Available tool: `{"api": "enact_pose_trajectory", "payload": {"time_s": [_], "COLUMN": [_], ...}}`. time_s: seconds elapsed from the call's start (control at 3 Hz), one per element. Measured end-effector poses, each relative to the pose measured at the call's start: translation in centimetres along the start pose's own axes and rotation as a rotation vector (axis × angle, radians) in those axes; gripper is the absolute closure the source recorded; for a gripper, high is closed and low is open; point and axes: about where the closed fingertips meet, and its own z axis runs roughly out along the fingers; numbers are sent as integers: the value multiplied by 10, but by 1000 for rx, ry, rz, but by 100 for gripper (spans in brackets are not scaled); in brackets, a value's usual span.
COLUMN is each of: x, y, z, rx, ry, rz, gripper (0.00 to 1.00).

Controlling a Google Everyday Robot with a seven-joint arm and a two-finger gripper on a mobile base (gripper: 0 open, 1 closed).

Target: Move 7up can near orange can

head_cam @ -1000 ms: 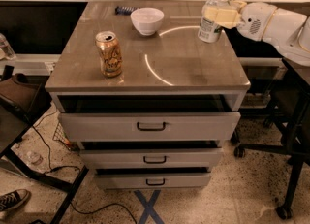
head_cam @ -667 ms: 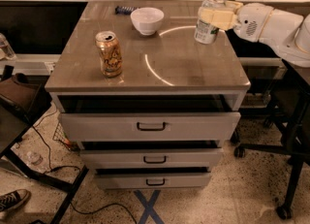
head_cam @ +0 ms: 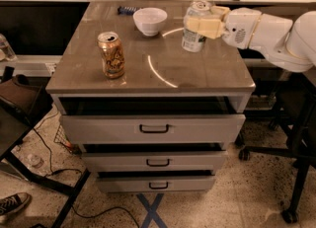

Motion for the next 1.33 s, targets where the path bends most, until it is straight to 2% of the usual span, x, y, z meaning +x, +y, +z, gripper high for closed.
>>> {"api": "enact_pose_trajectory", "payload": {"time_s": [0.33, 0.67, 1.0, 1.33], "x": [28, 41, 53, 67], "y": [35, 54, 74, 91], "z": [29, 45, 61, 74], "rx": [-83, -130, -167, -185], "ry": [6, -13, -20, -9], "rz": [55, 102, 112, 90], "gripper": [100, 100, 100, 100]}}
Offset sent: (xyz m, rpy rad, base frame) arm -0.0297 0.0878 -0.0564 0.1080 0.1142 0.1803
